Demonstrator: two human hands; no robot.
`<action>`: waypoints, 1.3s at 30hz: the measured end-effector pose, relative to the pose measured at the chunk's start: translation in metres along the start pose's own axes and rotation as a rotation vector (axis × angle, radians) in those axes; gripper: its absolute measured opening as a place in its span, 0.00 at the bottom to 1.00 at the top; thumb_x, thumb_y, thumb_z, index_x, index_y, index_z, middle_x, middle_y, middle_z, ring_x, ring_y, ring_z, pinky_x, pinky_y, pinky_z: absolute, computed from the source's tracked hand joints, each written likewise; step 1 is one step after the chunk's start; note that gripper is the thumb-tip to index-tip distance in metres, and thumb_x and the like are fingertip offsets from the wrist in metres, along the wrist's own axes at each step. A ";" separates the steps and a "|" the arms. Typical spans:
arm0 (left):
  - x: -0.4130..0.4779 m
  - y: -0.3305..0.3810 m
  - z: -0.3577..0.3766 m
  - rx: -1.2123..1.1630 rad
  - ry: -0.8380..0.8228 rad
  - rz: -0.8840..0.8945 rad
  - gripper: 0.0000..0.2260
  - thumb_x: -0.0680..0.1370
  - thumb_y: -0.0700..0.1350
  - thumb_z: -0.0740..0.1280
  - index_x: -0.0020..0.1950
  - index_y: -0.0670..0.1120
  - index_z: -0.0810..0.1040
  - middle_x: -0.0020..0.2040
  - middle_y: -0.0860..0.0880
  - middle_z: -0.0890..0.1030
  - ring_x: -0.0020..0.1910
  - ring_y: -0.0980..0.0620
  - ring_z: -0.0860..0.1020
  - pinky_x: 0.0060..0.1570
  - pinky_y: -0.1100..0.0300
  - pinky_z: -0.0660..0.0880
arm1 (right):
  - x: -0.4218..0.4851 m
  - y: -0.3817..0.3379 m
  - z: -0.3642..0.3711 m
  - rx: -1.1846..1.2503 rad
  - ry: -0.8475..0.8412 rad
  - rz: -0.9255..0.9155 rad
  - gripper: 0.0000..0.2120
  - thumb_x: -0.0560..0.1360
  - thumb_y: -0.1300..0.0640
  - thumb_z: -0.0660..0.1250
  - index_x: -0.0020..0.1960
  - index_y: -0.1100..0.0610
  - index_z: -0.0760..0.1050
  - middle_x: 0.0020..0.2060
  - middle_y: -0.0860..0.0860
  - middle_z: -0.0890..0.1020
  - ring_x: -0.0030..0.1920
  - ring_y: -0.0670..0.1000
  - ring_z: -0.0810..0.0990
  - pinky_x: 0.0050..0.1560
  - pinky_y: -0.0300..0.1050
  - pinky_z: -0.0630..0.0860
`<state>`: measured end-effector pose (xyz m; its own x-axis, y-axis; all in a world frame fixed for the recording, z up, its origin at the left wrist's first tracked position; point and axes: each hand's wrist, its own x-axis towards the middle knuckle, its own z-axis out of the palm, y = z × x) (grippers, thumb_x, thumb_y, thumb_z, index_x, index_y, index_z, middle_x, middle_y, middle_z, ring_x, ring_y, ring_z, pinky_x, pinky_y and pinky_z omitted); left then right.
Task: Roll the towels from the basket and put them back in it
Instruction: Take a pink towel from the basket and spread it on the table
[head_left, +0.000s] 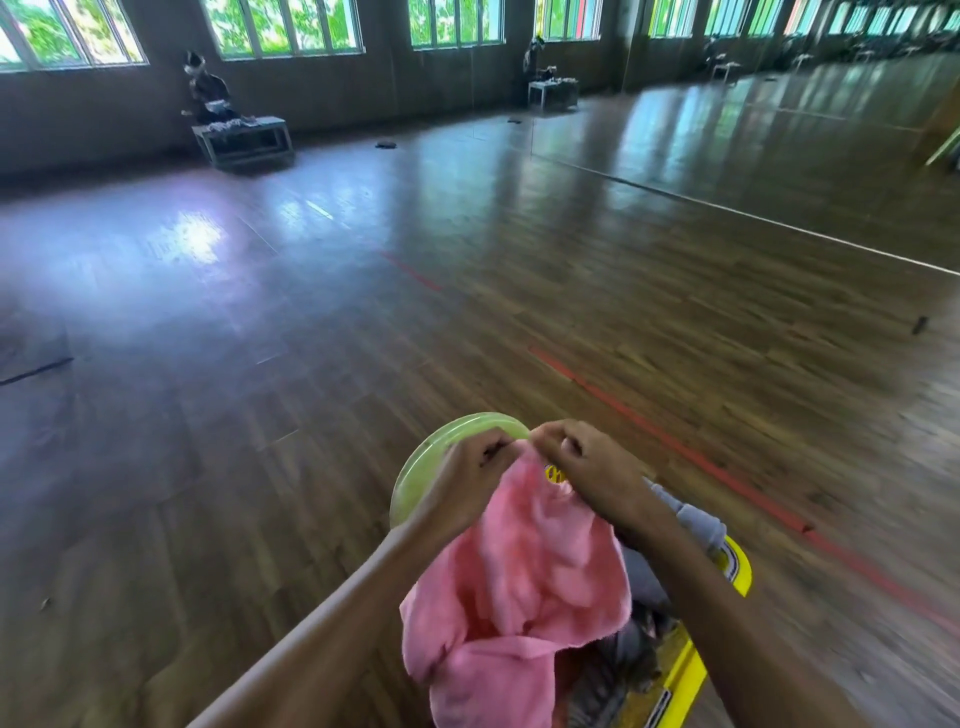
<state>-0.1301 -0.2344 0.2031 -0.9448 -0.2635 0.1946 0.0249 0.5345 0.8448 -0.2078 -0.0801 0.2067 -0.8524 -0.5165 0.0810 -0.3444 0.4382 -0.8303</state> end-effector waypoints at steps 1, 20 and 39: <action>0.003 0.007 0.001 0.004 0.015 0.008 0.07 0.79 0.41 0.67 0.41 0.44 0.79 0.29 0.55 0.70 0.29 0.61 0.68 0.33 0.67 0.64 | -0.001 -0.001 0.002 -0.053 -0.022 -0.007 0.09 0.77 0.47 0.67 0.49 0.51 0.80 0.40 0.51 0.79 0.41 0.48 0.76 0.43 0.39 0.70; -0.002 0.009 -0.004 -0.006 -0.091 0.029 0.08 0.79 0.43 0.68 0.41 0.42 0.79 0.28 0.57 0.67 0.30 0.62 0.65 0.33 0.68 0.64 | 0.000 0.001 -0.018 0.118 -0.077 -0.060 0.04 0.74 0.54 0.73 0.47 0.52 0.85 0.42 0.45 0.86 0.47 0.44 0.83 0.50 0.41 0.77; -0.002 -0.002 -0.004 -0.158 -0.119 0.008 0.06 0.78 0.38 0.68 0.42 0.41 0.82 0.35 0.54 0.78 0.36 0.62 0.72 0.40 0.66 0.69 | -0.003 -0.003 -0.014 0.214 -0.197 -0.061 0.03 0.76 0.60 0.70 0.44 0.59 0.82 0.40 0.50 0.83 0.40 0.40 0.77 0.43 0.33 0.73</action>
<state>-0.1272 -0.2379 0.2031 -0.9761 -0.1576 0.1496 0.0750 0.4015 0.9128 -0.2099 -0.0694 0.2167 -0.7328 -0.6790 0.0437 -0.2842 0.2472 -0.9263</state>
